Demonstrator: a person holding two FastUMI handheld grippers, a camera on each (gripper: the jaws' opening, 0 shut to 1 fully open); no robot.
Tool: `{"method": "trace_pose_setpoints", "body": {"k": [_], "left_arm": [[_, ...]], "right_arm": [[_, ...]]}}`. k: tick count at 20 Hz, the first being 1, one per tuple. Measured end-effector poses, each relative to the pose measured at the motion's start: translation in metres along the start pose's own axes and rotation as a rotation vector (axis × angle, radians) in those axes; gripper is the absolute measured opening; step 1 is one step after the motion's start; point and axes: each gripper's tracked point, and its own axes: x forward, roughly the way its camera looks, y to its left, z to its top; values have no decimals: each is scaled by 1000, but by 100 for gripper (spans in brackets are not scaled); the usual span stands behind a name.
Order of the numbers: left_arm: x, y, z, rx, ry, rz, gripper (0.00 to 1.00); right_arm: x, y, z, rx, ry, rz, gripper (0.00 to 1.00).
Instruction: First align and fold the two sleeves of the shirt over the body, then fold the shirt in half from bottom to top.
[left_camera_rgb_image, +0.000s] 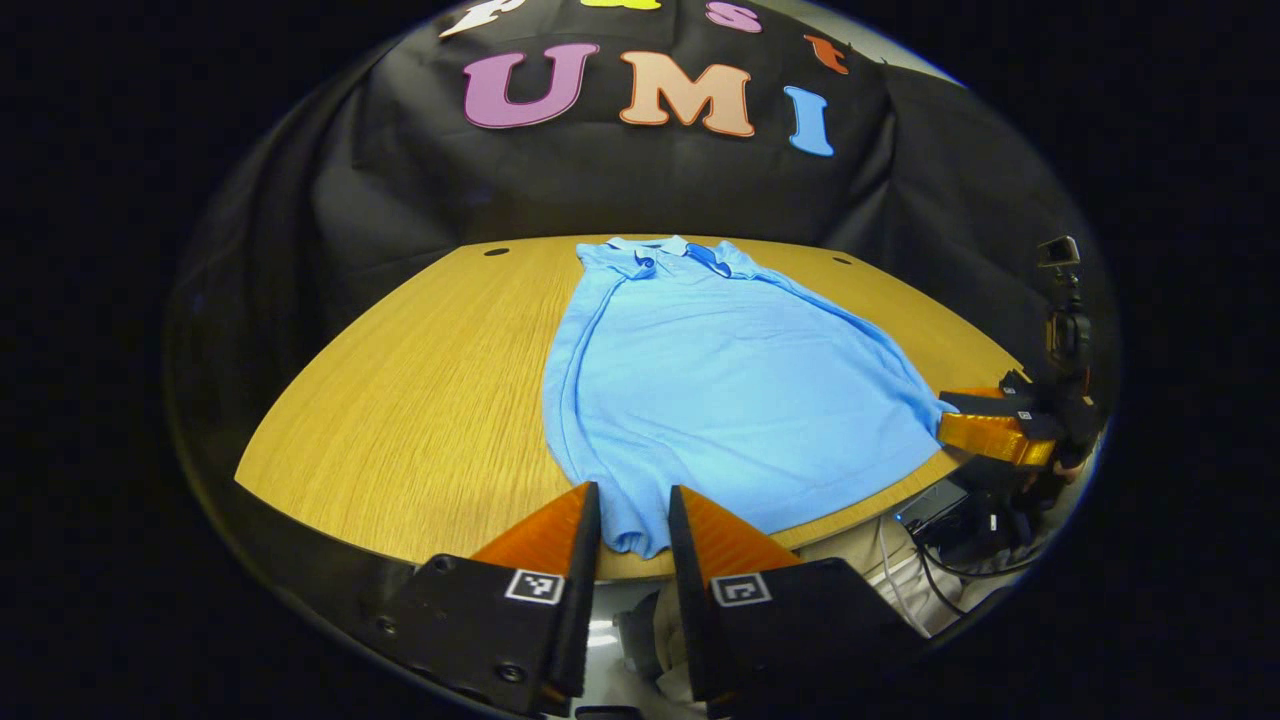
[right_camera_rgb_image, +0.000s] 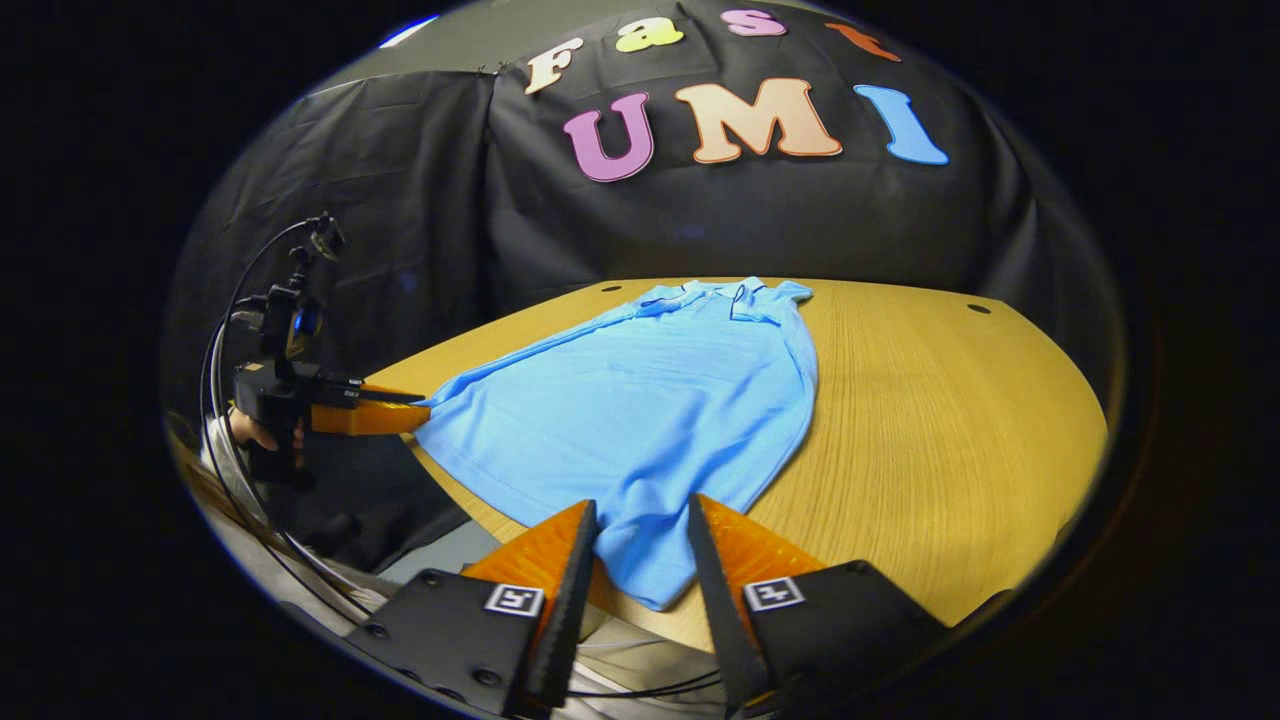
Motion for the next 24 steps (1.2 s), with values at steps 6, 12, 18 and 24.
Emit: {"method": "trace_pose_setpoints", "body": {"k": [6,12,18,24], "left_arm": [[5,-2,6,-36,-49,-17,7],[7,3,9,-91,-67,2,0],[6,10,24,-131,-99,18,0],[22,13,86,-110,-195,4,0]], "right_arm": [[4,10,-1,104,14,44,8],[6,9,3,66,4,5,2],[8,3,21,45,-36,-25,2],[25,-19,66,53,-85,-64,2]]}}
